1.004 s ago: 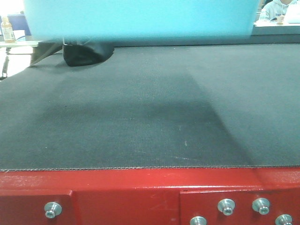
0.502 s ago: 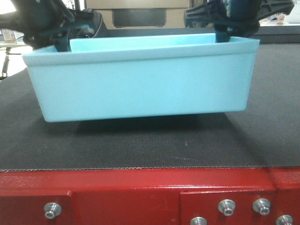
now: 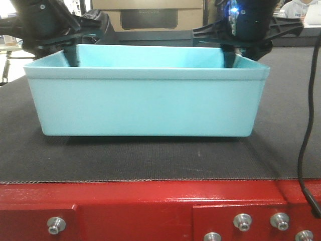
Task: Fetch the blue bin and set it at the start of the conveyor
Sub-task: 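Lower the held bin onto the near end of the belt, then open both grippers and release the bin's walls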
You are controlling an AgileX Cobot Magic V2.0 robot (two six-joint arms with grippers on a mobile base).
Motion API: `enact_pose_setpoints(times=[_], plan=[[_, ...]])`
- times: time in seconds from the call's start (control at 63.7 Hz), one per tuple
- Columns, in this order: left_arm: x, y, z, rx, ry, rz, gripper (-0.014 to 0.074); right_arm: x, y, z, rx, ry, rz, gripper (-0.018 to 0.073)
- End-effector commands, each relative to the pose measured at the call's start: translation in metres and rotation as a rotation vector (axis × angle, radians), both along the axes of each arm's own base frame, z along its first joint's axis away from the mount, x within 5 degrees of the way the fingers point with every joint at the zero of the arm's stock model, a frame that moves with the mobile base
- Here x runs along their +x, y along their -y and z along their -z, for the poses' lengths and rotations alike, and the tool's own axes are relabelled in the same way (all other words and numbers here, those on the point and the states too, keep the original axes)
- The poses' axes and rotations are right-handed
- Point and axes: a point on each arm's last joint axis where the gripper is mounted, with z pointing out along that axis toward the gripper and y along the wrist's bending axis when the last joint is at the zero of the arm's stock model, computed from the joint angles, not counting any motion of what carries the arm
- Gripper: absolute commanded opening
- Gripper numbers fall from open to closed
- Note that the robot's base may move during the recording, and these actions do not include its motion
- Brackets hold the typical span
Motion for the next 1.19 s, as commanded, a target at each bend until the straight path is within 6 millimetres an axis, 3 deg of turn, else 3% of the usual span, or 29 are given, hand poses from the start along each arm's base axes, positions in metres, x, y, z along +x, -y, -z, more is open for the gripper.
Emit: enact_pose_setpoints(times=[0.0,0.063,0.141,0.329,0.486,0.565,0.643,0.737,0.8,0.957,1.177], plan=[[0.001,0.012,-0.011,-0.093,0.045,-0.006,0.0358,0.000,-0.011,-0.007,0.065,0.047,-0.023,0.0337],[0.001,0.008,-0.013,-0.074,0.025,-0.053,0.0398,-0.003,-0.009,-0.010,0.053,0.038,-0.017,0.0405],[0.001,0.003,-0.018,-0.017,0.024,-0.074,0.0386,-0.006,-0.006,-0.017,0.027,0.043,-0.015,0.0446],[0.001,-0.001,-0.043,0.010,0.082,-0.084,0.0353,-0.016,0.004,-0.049,-0.014,0.131,-0.028,0.0455],[-0.011,-0.006,-0.072,-0.024,0.137,-0.092,0.0315,-0.029,0.009,-0.075,0.009,0.192,-0.026,0.0447],[-0.021,-0.008,-0.087,-0.065,0.157,-0.087,0.0236,-0.037,0.013,-0.088,0.020,0.221,-0.021,0.0381],[-0.033,-0.007,-0.099,-0.103,0.154,-0.045,0.0098,-0.046,0.016,-0.099,0.022,0.229,-0.014,0.0238],[-0.043,-0.005,-0.106,-0.115,0.136,0.033,-0.0103,-0.055,0.020,-0.108,0.034,0.229,-0.001,-0.0001],[-0.047,-0.003,-0.108,-0.138,0.121,0.068,-0.0109,-0.060,0.021,-0.112,0.032,0.238,-0.022,-0.0166],[-0.059,0.004,-0.111,-0.207,0.156,0.185,-0.0109,-0.078,0.020,-0.117,0.069,0.311,-0.143,-0.0162],[-0.091,0.003,-0.100,-0.272,0.242,0.350,-0.0109,-0.115,0.027,-0.104,0.097,0.503,-0.289,-0.0162]])
